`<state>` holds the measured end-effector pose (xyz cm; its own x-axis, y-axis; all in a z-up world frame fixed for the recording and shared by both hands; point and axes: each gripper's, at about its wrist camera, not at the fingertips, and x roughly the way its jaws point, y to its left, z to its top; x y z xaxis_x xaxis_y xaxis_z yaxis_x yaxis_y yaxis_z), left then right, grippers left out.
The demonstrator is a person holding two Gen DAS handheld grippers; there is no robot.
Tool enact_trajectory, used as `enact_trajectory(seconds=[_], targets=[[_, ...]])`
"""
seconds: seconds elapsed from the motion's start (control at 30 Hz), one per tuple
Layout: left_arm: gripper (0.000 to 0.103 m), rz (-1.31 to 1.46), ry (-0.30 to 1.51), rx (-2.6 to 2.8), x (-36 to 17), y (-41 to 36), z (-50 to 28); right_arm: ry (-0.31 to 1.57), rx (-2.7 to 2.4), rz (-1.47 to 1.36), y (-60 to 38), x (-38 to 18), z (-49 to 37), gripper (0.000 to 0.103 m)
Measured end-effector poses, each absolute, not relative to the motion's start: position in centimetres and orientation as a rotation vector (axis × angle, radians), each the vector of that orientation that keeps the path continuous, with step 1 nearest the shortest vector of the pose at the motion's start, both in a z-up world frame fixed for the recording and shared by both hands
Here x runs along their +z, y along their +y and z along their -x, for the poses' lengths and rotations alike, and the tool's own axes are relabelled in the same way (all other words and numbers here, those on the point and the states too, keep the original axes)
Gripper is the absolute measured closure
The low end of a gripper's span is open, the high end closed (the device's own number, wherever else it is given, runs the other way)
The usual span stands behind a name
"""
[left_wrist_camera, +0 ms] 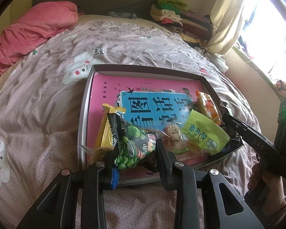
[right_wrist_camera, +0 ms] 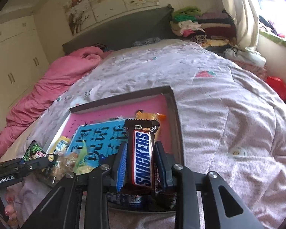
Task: Organize snacks
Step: 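Release the pea packet into the tray with the left tool while the right tool releases the Snickers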
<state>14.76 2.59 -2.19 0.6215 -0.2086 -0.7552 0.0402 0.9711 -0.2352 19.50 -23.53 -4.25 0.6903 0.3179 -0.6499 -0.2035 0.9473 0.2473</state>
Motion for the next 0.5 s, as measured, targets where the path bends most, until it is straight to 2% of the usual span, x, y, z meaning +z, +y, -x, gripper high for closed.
enact_trajectory(seconds=[0.5], targets=[[0.069, 0.203, 0.892, -0.144, -2.24, 2.62, -14.82, 0.792, 0.273, -0.214, -24.63, -5.16, -19.9, 0.073]])
